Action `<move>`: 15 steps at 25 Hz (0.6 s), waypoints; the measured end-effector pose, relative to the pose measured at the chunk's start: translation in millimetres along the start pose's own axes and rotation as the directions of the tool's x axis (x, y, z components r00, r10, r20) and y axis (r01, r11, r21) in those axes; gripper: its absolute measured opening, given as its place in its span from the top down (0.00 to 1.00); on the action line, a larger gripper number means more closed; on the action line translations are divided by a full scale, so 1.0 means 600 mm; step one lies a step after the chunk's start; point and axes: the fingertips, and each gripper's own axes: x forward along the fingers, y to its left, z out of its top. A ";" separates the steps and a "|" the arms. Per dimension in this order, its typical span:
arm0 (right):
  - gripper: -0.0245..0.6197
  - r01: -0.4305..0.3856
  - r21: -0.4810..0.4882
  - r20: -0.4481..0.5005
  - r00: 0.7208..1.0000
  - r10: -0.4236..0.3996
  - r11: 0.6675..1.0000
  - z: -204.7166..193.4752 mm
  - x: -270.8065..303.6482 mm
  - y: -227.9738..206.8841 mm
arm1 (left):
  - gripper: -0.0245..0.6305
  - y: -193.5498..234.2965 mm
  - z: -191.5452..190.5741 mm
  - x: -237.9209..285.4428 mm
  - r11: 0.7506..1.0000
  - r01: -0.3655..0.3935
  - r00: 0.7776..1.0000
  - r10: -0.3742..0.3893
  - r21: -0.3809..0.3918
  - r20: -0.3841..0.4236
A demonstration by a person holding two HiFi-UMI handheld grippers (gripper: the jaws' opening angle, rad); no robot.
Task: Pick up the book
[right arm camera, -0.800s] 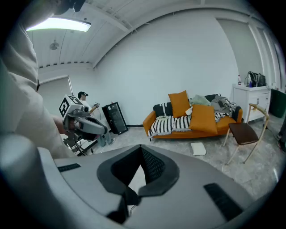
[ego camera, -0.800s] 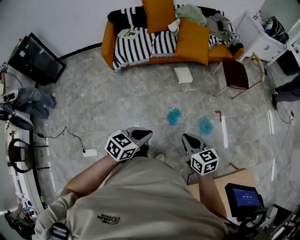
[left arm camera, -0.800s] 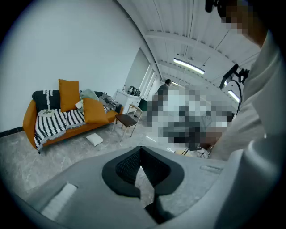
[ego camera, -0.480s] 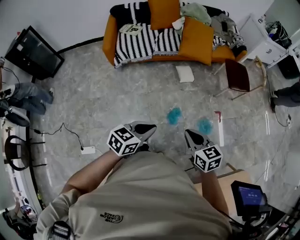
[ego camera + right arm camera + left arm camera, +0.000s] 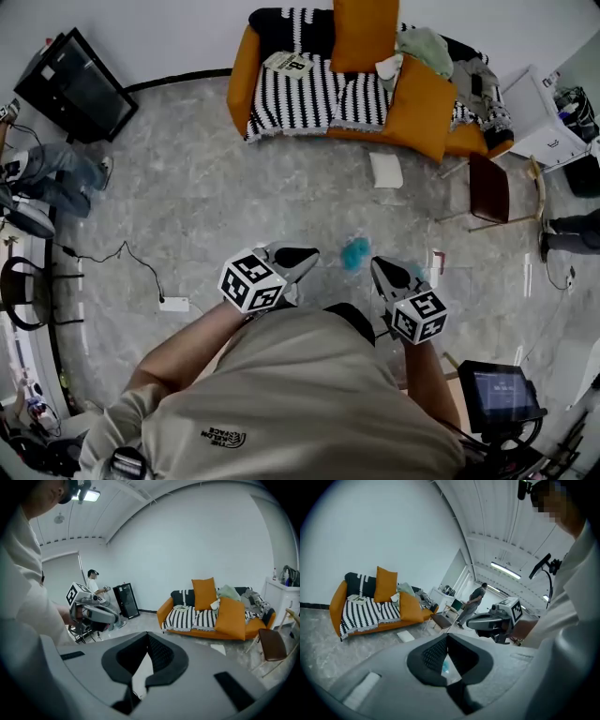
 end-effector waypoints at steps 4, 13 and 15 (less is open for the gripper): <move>0.94 -0.027 -0.004 0.002 1.000 0.027 1.000 0.040 0.065 -0.020 | 0.95 0.078 0.016 -0.006 0.997 -0.072 0.997 0.073 -0.034 0.022; 0.80 -0.130 0.001 -0.036 0.991 0.130 0.991 0.124 0.205 -0.190 | 0.94 0.238 0.101 0.082 0.966 -0.201 0.978 0.208 -0.162 0.030; 0.79 -0.165 -0.017 -0.037 0.986 0.165 0.986 0.158 0.236 -0.239 | 0.93 0.270 0.142 0.115 0.956 -0.226 0.971 0.237 -0.185 0.039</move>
